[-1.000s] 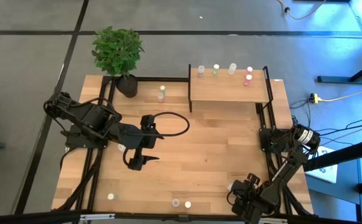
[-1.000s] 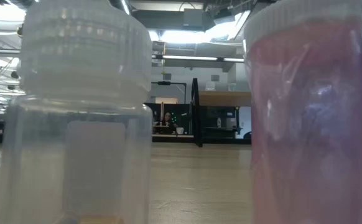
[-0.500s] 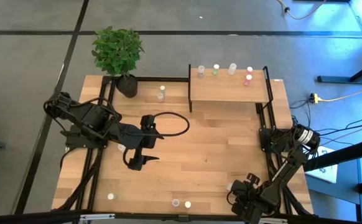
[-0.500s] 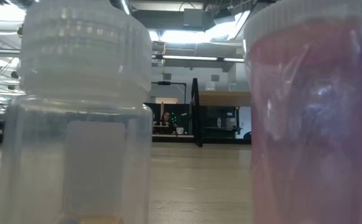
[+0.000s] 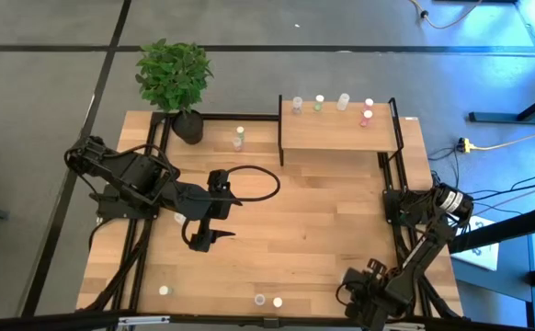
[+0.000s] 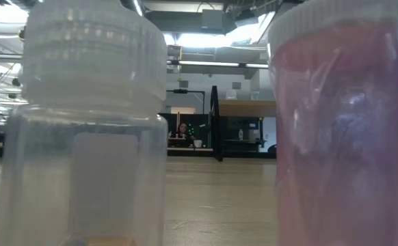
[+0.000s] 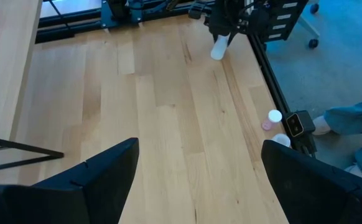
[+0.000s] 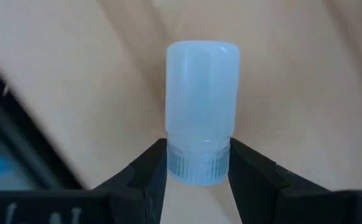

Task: Pick and place medicine bottles onto shelf by color
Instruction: Put the bottom white pill bottle aligned with the other white pill bottle on the shelf

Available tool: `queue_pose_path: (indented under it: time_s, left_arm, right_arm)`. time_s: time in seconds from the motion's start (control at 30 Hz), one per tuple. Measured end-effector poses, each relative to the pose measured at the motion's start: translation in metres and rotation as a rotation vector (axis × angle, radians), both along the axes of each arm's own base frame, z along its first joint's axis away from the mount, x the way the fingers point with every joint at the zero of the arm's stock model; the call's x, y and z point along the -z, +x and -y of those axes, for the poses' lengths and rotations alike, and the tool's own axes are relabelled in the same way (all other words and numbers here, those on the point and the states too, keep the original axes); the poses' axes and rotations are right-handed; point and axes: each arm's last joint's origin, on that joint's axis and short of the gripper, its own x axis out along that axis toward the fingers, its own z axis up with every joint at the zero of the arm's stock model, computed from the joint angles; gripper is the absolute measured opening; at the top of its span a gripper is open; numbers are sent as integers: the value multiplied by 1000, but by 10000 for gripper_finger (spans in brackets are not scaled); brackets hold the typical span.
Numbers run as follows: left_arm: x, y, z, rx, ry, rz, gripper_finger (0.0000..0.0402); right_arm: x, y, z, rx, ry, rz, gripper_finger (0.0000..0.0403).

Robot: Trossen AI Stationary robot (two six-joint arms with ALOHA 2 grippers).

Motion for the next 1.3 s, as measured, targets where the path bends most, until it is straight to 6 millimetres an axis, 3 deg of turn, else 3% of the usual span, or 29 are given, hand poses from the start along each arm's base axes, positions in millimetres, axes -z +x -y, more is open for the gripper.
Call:
queue_pose_path:
  time_s: [0.27, 0.57, 1.03, 1.3]
  left_arm:
    - [0, 0, 0, 0, 0, 0, 334]
    - [0, 0, 0, 0, 0, 0, 334]
    - [1, -4, 9, 85, -45, -32, 334]
    - [1, -9, 19, 141, -29, -30, 334]
  right_arm:
    - [-38, 9, -4, 9, 186, -77, 151]
    - [-88, 27, 11, -8, 268, -160, 151]
    - [-198, 64, 66, -5, 284, -183, 152]
    - [-217, 80, 95, 110, 496, -350, 153]
